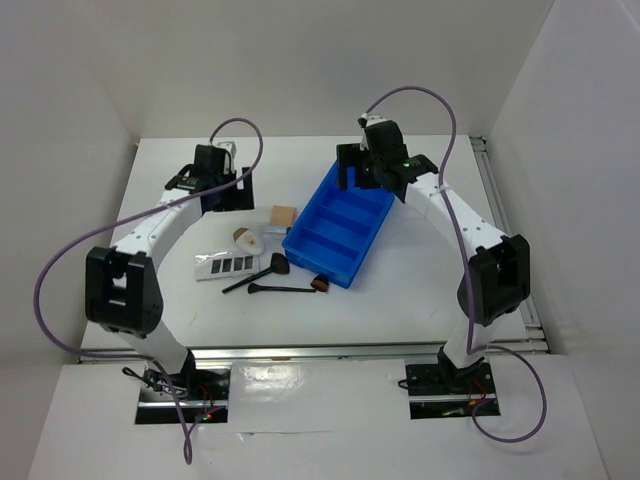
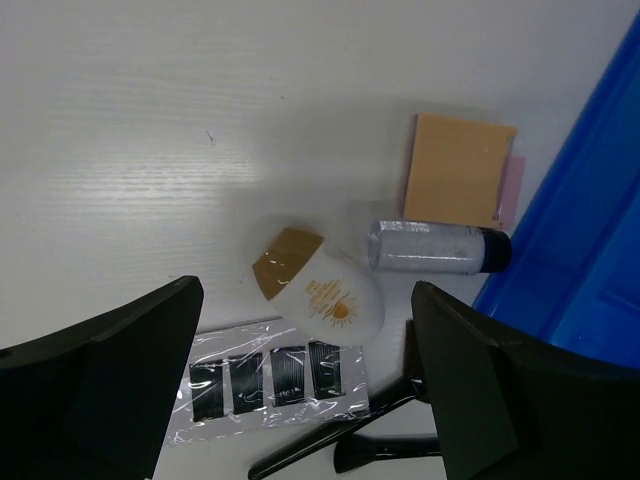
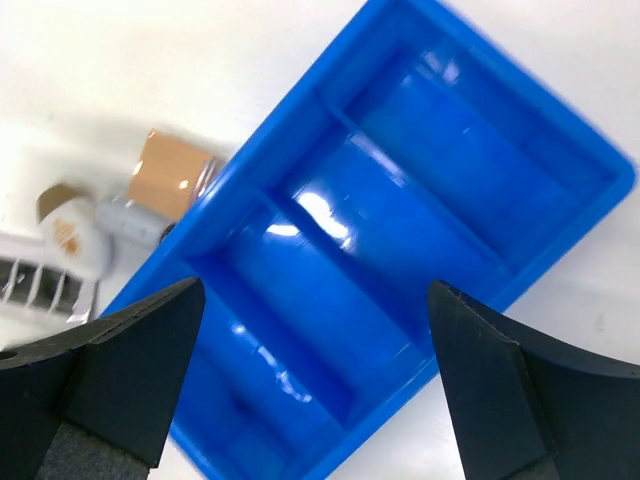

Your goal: Organize the makeup

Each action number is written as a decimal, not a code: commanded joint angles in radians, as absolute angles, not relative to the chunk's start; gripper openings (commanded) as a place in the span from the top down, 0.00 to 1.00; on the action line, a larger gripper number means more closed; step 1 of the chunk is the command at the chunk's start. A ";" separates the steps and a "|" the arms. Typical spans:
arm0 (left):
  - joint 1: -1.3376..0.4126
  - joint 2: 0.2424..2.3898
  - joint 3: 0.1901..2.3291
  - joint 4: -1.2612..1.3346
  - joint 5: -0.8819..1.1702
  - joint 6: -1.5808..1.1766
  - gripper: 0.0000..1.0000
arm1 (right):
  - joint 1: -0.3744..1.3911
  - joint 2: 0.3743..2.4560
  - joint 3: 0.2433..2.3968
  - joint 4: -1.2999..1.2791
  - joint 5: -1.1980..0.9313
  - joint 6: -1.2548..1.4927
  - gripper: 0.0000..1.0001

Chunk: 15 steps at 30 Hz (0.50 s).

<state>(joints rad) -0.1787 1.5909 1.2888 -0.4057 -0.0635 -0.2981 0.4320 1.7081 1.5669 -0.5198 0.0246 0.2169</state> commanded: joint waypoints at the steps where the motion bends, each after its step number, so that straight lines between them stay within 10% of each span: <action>1: -0.181 1.657 1.416 -0.563 -0.053 -0.345 0.00 | 0.437 1.735 1.643 -0.544 0.142 0.199 0.01; 10: -0.201 1.644 1.446 -0.488 -0.153 -0.373 0.00 | 0.446 1.639 1.508 -0.541 0.229 0.199 0.01; 15: -0.190 1.759 1.548 -0.555 0.000 -0.408 0.27 | 0.456 1.617 1.499 -0.540 0.229 0.209 0.01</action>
<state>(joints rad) -0.1963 1.7245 1.5146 -0.5407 -0.0814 -0.3515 0.4377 1.6920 1.4971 -0.5503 0.1993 0.2108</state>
